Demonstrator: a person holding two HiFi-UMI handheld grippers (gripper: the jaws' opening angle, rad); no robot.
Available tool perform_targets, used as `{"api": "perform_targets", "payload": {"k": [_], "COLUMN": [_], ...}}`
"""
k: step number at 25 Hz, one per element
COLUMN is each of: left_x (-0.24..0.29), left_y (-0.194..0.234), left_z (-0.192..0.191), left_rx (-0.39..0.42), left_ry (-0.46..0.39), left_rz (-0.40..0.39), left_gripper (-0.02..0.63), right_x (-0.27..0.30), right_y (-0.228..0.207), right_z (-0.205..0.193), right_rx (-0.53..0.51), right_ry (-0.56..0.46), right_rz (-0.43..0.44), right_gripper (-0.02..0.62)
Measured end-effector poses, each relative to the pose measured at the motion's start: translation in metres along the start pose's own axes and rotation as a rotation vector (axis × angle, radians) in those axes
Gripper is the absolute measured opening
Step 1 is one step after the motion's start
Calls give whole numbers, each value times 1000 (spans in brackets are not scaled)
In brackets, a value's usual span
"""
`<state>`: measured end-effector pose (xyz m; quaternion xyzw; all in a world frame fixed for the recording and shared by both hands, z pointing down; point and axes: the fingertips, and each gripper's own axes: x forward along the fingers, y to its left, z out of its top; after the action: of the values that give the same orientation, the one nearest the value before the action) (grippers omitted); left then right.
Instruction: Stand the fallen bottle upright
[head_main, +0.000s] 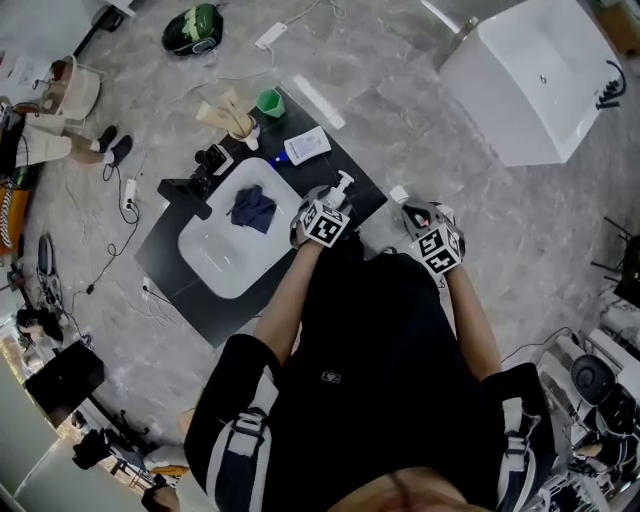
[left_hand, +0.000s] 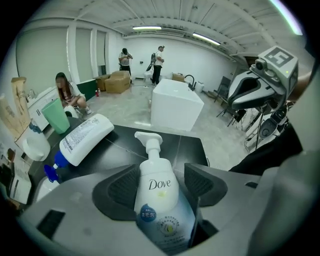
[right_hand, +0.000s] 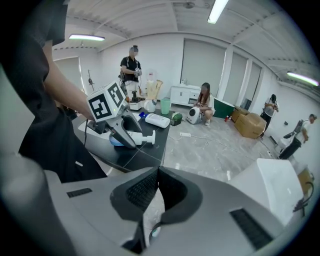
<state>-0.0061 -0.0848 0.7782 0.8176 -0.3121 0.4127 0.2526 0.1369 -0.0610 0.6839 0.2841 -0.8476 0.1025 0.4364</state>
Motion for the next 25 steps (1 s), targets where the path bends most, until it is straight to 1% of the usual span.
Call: {"api": "perform_targets", "payload": {"k": [2,5,10,13,16,19,25], "left_x": [4,8,7,-1,-11,-20,-40], "left_y": [3,7,6,8,15,20,22], "left_z": [-3,-6,-6,0,9,21,35], "left_rx": [-3,-34,-44,-67,-92,-93,-100], "left_ry": [23,41,47,4,-62,-123,-195], "left_rz": [12,25,5,5,26,41,56], "left_gripper": [268,268,264,261,259,259,256], "right_x": [0,-2,-2,-1,1,1,4], "right_y": [-4,-11,-14,-13,-11,-9,-6], "right_z": [-1,-2,-5,-3,0,2,8], "right_rx": [16,30,41,41,37,30,14], "right_ry": [1,4,10,7,-3,-4,-14], "right_rz": [-21,-40,-49,-51,-47,-44,-39], "right_gripper": [60,60,60,60,60,60,60]}}
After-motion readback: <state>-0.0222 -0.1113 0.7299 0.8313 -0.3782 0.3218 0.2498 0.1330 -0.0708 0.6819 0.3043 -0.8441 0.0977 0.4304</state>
